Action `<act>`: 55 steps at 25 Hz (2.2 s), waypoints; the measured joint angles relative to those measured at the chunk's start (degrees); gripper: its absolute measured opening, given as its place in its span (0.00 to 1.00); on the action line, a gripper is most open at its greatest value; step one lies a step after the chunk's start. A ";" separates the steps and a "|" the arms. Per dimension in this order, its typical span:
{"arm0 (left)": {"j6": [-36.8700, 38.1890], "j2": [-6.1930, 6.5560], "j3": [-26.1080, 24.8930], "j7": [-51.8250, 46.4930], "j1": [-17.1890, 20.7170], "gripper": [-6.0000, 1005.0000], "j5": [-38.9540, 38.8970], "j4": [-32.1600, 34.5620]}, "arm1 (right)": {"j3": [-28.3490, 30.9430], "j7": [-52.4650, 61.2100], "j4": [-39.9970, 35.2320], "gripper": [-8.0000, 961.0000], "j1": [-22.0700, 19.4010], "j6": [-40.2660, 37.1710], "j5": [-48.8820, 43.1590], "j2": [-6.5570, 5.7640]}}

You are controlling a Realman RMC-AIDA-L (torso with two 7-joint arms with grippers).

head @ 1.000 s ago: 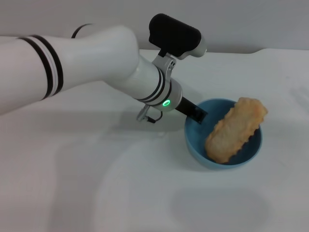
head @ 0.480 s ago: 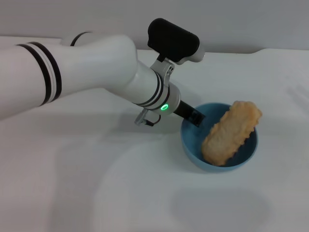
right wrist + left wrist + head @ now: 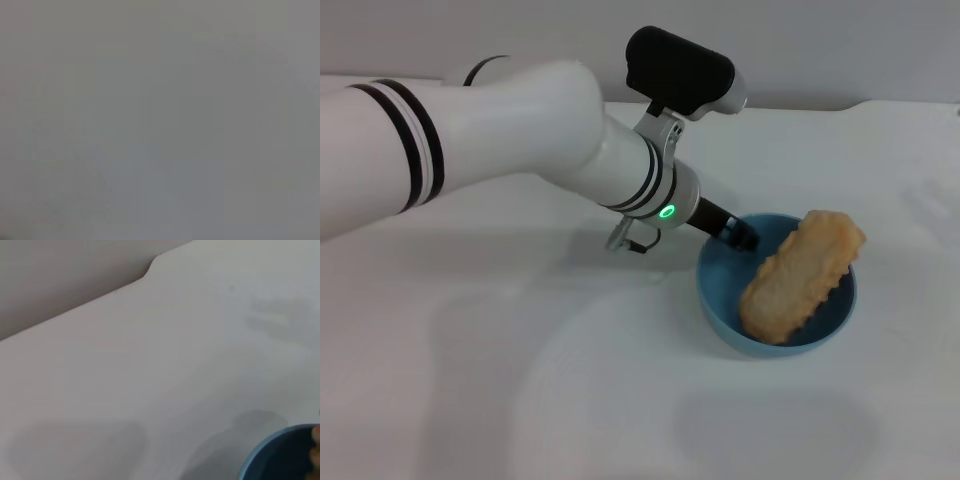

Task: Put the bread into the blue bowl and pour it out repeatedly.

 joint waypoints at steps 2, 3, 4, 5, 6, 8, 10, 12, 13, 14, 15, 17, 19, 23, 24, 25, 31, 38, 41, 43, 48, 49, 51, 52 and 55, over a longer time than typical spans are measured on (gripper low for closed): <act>-0.27 0.25 -0.05 0.20 0.53 0.46 0.11 1.37 | -0.45 -0.72 0.23 0.59 0.20 0.32 -0.63 0.03; -0.27 0.25 -0.05 0.20 0.53 0.48 0.11 1.37 | -0.55 -1.03 0.37 0.60 0.27 0.60 -0.82 0.04; -0.66 0.42 -0.33 0.35 0.77 0.50 0.19 2.05 | -0.46 -1.45 0.49 0.60 0.27 0.98 -0.94 0.04; -1.13 0.53 -0.76 0.42 1.02 0.52 0.48 2.57 | -0.33 -2.56 0.57 0.60 0.21 1.23 -0.92 0.05; -2.65 0.77 -3.50 0.59 2.19 0.54 2.50 4.57 | -0.14 -3.96 0.62 0.60 0.05 1.43 -0.77 0.10; -3.50 0.77 -5.89 0.86 3.24 0.58 4.63 5.93 | 0.21 -6.96 0.63 0.60 -0.27 2.07 -0.39 0.42; -5.70 0.55 -9.30 1.74 5.47 0.62 7.67 8.54 | 0.38 -9.57 1.20 0.61 -0.32 3.43 -0.33 0.69; -10.25 0.33 -10.69 3.17 8.28 0.65 9.08 11.19 | 0.51 -12.15 2.34 0.61 -0.27 4.88 -0.32 0.73; -12.99 0.31 -10.77 3.66 9.79 0.67 9.16 12.36 | 0.66 -13.72 3.04 0.61 -0.21 5.82 -0.10 0.75; -15.36 0.30 -10.75 3.93 10.97 0.69 9.16 13.13 | 0.81 -15.27 3.83 0.61 -0.13 6.76 0.27 0.80; -18.22 0.29 -10.67 4.07 12.29 0.72 9.14 13.68 | 0.90 -16.96 4.70 0.62 0.00 8.12 0.92 0.83; -22.16 0.25 -10.52 4.12 13.87 0.79 9.05 13.86 | 0.94 -21.72 7.15 0.62 0.46 11.08 3.17 0.93; -25.55 0.20 -10.04 4.12 14.83 0.85 8.97 13.23 | 0.95 -26.45 9.85 0.62 0.92 12.84 5.36 0.93; -35.13 0.11 -5.66 4.07 16.23 0.85 8.98 11.12 | 1.05 -33.84 13.31 0.65 1.17 13.88 10.82 0.93; -38.06 0.12 -3.98 3.96 16.51 0.85 8.97 10.34 | 1.05 -35.24 14.07 0.66 1.16 13.85 12.12 0.94; -39.88 0.12 -3.02 3.86 16.67 0.85 8.93 9.83 | 1.05 -36.38 14.83 0.68 1.12 13.74 13.38 0.94; -53.45 -0.23 4.14 0.58 19.28 0.85 8.63 6.23 | 1.73 -55.22 24.08 0.72 1.16 14.62 29.06 1.14; -61.32 -0.33 9.34 -3.85 21.15 0.85 8.58 3.77 | 1.92 -73.94 33.32 0.72 2.12 14.49 46.26 1.40; -66.41 -0.33 12.62 -5.24 22.58 0.85 8.56 3.47 | 2.01 -74.03 34.62 0.72 2.17 14.38 50.34 1.40; -66.83 -0.33 12.88 -5.25 22.86 0.85 8.56 3.47 | 2.23 -73.99 35.09 0.72 1.96 13.80 51.23 1.42; -67.01 -0.32 13.27 -5.27 23.63 0.85 8.57 3.11 | 3.83 -73.69 36.67 0.72 1.73 12.62 51.65 1.49; -67.00 -0.32 13.33 -5.27 23.74 0.85 8.58 2.99 | 4.07 -73.69 36.86 0.72 1.79 12.61 51.66 1.49; -67.00 -0.32 13.35 -5.28 23.92 0.85 8.58 2.90 | 4.17 -73.83 37.03 0.72 1.89 12.59 51.68 1.49; -66.99 -0.32 13.36 -5.28 24.01 0.85 8.59 2.89 | 4.18 -73.84 37.04 0.72 1.89 12.59 51.69 1.49; -67.01 -0.32 13.79 -5.28 24.18 0.85 8.61 2.84 | 4.18 -73.84 37.05 0.72 1.82 12.58 51.73 1.48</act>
